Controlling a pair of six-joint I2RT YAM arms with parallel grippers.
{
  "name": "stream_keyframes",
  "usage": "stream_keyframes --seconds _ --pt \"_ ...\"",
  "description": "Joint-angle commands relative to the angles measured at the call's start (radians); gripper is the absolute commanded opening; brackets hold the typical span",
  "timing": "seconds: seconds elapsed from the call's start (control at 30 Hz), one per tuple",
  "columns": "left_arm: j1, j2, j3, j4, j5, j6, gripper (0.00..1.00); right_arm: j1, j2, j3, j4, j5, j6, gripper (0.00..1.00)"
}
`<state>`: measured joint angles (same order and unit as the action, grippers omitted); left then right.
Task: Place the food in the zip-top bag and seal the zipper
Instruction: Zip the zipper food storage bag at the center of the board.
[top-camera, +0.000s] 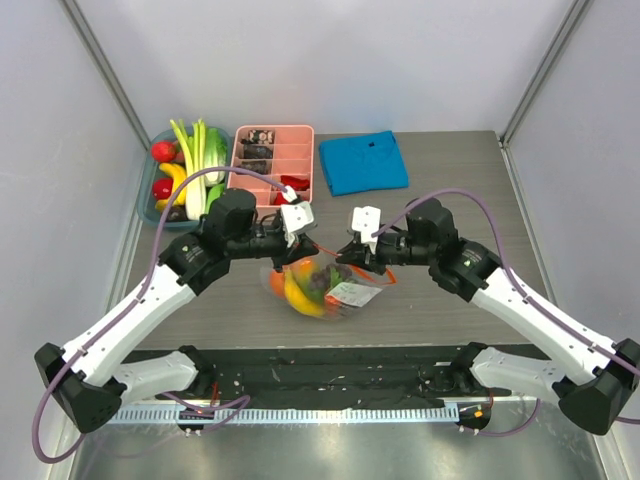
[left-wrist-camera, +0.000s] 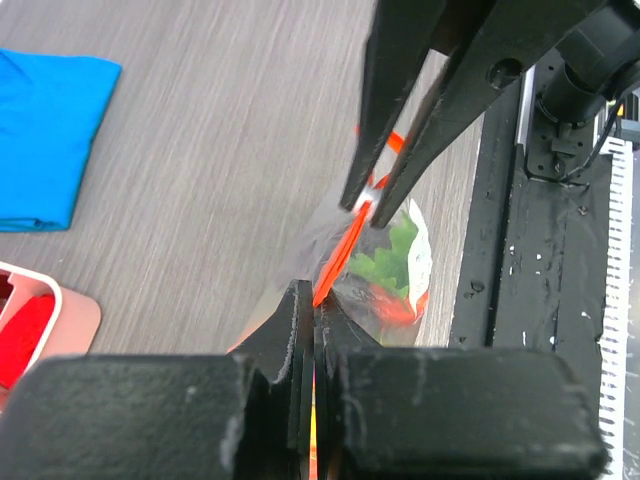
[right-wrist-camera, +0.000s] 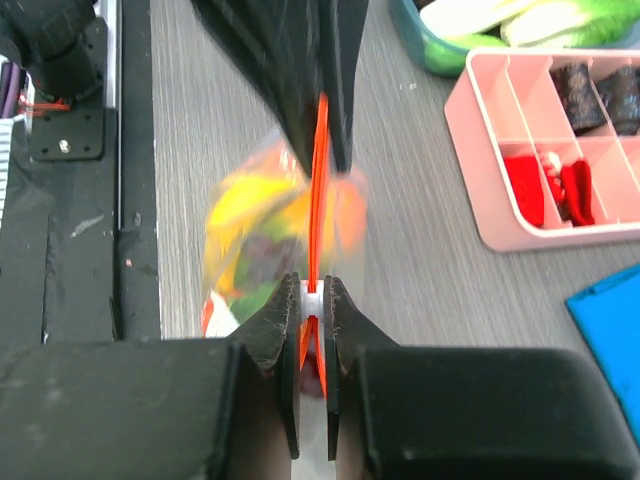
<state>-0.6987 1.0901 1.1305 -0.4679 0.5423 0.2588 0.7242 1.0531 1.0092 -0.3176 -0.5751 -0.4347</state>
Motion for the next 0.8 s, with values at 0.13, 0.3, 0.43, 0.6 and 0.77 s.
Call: stream_keyframes --seconds 0.13,0.3,0.43,0.6,0.77 --pt "0.044 -0.073 0.031 0.123 -0.059 -0.05 0.0 -0.035 -0.102 -0.101 -0.179 0.084 -0.024 0.01" --pt "0.07 -0.091 0.018 0.132 -0.082 -0.059 0.0 -0.048 -0.169 -0.156 -0.228 0.116 -0.035 0.01" --pt "0.091 -0.096 0.018 0.137 -0.096 -0.07 0.0 -0.057 -0.217 -0.199 -0.271 0.141 -0.045 0.01" --pt "0.119 -0.095 0.02 0.144 -0.108 -0.082 0.0 -0.066 -0.292 -0.251 -0.334 0.17 -0.071 0.01" --pt "0.137 -0.085 0.022 0.147 -0.105 -0.087 0.0 -0.072 -0.349 -0.296 -0.445 0.211 -0.119 0.01"
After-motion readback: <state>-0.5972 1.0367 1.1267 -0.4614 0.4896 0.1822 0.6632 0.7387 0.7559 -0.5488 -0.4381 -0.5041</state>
